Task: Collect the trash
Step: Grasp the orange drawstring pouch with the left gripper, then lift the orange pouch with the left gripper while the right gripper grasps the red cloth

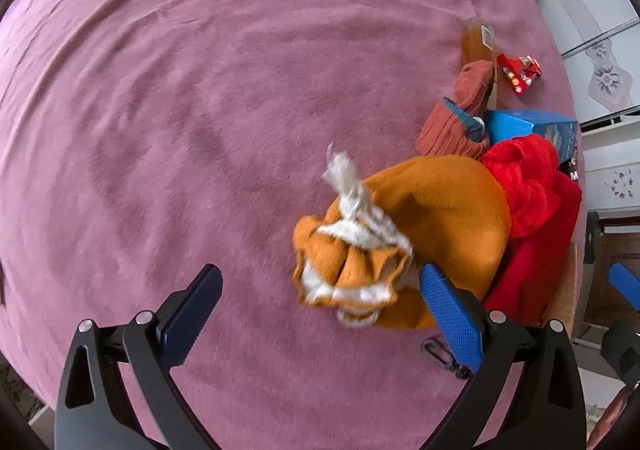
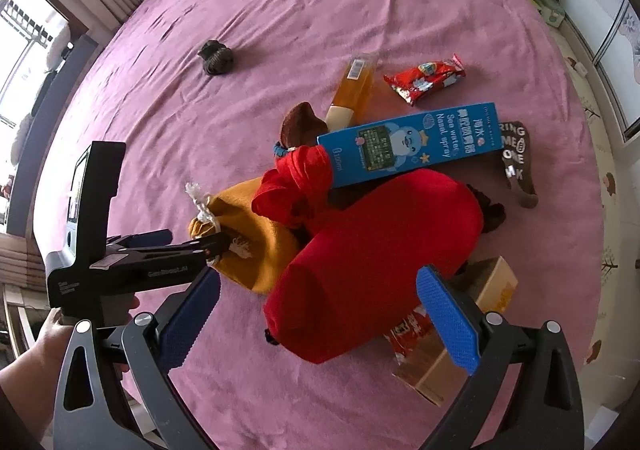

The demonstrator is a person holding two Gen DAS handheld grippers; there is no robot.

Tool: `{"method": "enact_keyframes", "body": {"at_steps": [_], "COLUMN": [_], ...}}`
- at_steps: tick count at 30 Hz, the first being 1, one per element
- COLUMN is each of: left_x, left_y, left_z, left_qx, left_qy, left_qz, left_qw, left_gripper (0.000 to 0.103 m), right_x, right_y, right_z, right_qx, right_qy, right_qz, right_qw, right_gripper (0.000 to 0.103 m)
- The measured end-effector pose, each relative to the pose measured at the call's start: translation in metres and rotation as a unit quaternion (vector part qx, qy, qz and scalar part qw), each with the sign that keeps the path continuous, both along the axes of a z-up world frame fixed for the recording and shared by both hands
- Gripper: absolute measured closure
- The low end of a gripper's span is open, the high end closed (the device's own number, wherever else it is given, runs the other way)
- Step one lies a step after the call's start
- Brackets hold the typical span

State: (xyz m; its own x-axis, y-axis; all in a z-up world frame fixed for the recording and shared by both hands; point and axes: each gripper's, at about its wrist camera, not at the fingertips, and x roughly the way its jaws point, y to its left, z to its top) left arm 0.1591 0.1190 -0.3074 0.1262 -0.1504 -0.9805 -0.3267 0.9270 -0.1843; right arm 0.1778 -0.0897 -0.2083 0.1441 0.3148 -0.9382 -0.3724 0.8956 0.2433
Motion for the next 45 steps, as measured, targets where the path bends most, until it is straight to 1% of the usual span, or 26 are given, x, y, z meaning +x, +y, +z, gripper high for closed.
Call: {"method": "enact_keyframes", "body": {"at_steps": [2, 5, 6, 7, 8, 10, 11, 13, 16, 18, 22, 26, 28, 29, 31, 32, 33, 34, 35, 36, 38, 42, 45], "left_x": [0.005, 0.01, 0.011, 0.012, 0.012, 0.011, 0.011, 0.008, 0.0, -0.008, -0.018, -0.02, -0.021, -0.023, -0.027, -0.029, -0.032, -0.033, -0.033, -0.034, -0.037, -0.041, -0.045], "left_y": [-0.001, -0.001, -0.001, -0.002, -0.002, -0.002, -0.002, -0.002, 0.004, 0.009, 0.02, 0.03, 0.03, 0.034, 0.04, 0.041, 0.043, 0.043, 0.042, 0.041, 0.04, 0.037, 0.035], "left_z": [-0.004, -0.013, -0.015, -0.016, -0.017, -0.018, -0.018, -0.017, -0.012, -0.006, 0.002, 0.011, 0.013, 0.012, 0.012, 0.013, 0.015, 0.017, 0.018, 0.019, 0.023, 0.039, 0.059], "left_qx": [-0.007, -0.019, -0.026, -0.036, -0.042, -0.059, -0.057, -0.053, -0.06, -0.073, -0.08, -0.076, -0.067, -0.068, -0.07, -0.07, -0.069, -0.068, -0.069, -0.07, -0.073, -0.071, -0.07], "left_qy": [-0.004, -0.001, -0.002, -0.003, 0.0, 0.003, 0.006, 0.009, 0.0, -0.007, -0.018, -0.025, -0.024, -0.022, -0.021, -0.021, -0.022, -0.023, -0.024, -0.024, -0.026, -0.038, -0.057], "left_qz": [-0.006, -0.005, -0.003, 0.0, 0.006, 0.023, 0.029, 0.036, 0.046, 0.057, 0.074, 0.08, 0.083, 0.086, 0.093, 0.094, 0.094, 0.095, 0.095, 0.095, 0.095, 0.09, 0.089], "left_qw": [0.9999, 0.9998, 0.9996, 0.9994, 0.9991, 0.998, 0.9979, 0.9979, 0.9971, 0.9957, 0.9939, 0.9936, 0.994, 0.9938, 0.993, 0.9929, 0.9929, 0.9929, 0.9928, 0.9927, 0.9924, 0.9926, 0.9919], "left_gripper": [0.005, 0.012, 0.021, 0.027, 0.029, 0.041, 0.043, 0.051, 0.057, 0.058, 0.059, 0.059, 0.059, 0.059, 0.059, 0.059, 0.059, 0.059, 0.059, 0.059, 0.059, 0.059, 0.059], "right_x": [0.003, 0.007, 0.008, 0.009, 0.01, 0.011, 0.013, 0.016, 0.022, 0.024, 0.033, 0.044, 0.048, 0.051, 0.056, 0.058, 0.059, 0.06, 0.059, 0.059, 0.055, 0.045, 0.04], "right_y": [0.003, 0.006, 0.008, 0.009, 0.009, 0.011, 0.011, 0.014, 0.02, 0.023, 0.032, 0.04, 0.045, 0.047, 0.049, 0.05, 0.051, 0.052, 0.052, 0.051, 0.047, 0.036, 0.026], "right_z": [-0.004, -0.008, -0.009, -0.009, -0.01, -0.01, -0.01, -0.011, -0.013, -0.014, -0.021, -0.032, -0.039, -0.044, -0.052, -0.056, -0.059, -0.06, -0.061, -0.061, -0.058, -0.036, -0.009], "right_qx": [-0.002, -0.002, -0.002, -0.001, 0.0, 0.0, 0.002, 0.003, 0.006, 0.009, 0.016, 0.023, 0.019, 0.014, 0.009, 0.004, 0.002, 0.006, 0.016, 0.019, 0.022, 0.053, 0.088], "right_qy": [0.001, 0.004, 0.004, 0.004, 0.005, 0.004, 0.002, 0.002, 0.003, 0.005, 0.01, 0.025, 0.032, 0.037, 0.05, 0.055, 0.061, 0.068, 0.075, 0.078, 0.076, 0.056, 0.041], "right_qz": [0.0, -0.002, -0.003, -0.004, -0.003, -0.003, -0.003, -0.003, -0.002, -0.001, 0.004, 0.002, 0.004, 0.002, -0.003, -0.005, -0.005, -0.004, -0.004, -0.005, -0.011, -0.018, -0.028], "right_qw": [1.0, 1.0, 1.0, 1.0, 1.0, 1.0, 1.0, 1.0, 1.0, 1.0, 1.0, 0.999, 0.999, 0.999, 0.999, 0.998, 0.998, 0.998, 0.997, 0.997, 0.997, 0.997, 0.995], "right_gripper": [0.009, 0.009, 0.009, 0.009, 0.009, 0.009, 0.009, 0.009, 0.009, 0.009, 0.011, 0.021, 0.021, 0.025, 0.029, 0.034, 0.043, 0.05, 0.065, 0.074, 0.082, 0.086, 0.087]}}
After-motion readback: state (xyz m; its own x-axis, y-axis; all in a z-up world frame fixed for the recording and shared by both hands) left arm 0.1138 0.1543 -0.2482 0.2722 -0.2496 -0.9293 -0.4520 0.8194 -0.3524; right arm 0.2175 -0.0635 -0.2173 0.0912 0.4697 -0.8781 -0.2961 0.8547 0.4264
